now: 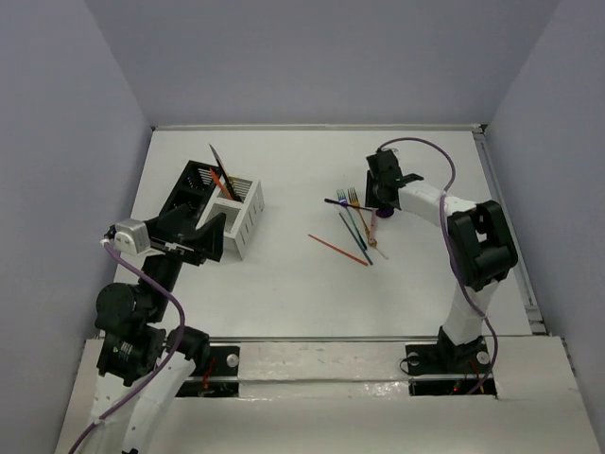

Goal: Sort the eating utensils into containers

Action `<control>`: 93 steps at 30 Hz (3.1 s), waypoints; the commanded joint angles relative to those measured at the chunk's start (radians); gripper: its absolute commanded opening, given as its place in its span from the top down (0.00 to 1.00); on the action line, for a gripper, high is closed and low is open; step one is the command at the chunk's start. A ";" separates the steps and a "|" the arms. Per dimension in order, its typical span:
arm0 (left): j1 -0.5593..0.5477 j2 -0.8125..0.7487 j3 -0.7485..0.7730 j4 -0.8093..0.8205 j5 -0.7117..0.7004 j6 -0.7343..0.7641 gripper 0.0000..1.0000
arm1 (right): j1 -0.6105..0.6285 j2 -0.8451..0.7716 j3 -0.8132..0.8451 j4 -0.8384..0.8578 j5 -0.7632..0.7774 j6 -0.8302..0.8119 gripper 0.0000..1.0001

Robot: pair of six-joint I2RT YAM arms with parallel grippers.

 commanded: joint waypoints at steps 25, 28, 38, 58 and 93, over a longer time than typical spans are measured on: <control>0.004 0.019 -0.003 0.050 0.034 -0.007 0.01 | -0.020 0.196 0.156 -0.024 0.017 0.000 0.76; 0.004 0.019 -0.003 0.050 0.033 -0.007 0.01 | -0.020 0.210 0.187 -0.038 0.027 -0.005 0.84; 0.004 0.015 -0.002 0.050 0.033 -0.005 0.01 | -0.020 -0.030 0.111 0.112 -0.033 0.003 0.96; 0.024 0.005 0.007 0.030 -0.026 -0.006 0.01 | 0.449 -0.025 0.280 0.778 -0.313 -0.077 0.96; 0.034 -0.005 0.010 0.021 -0.049 -0.002 0.01 | 0.593 0.446 0.661 0.877 -0.384 -0.146 0.94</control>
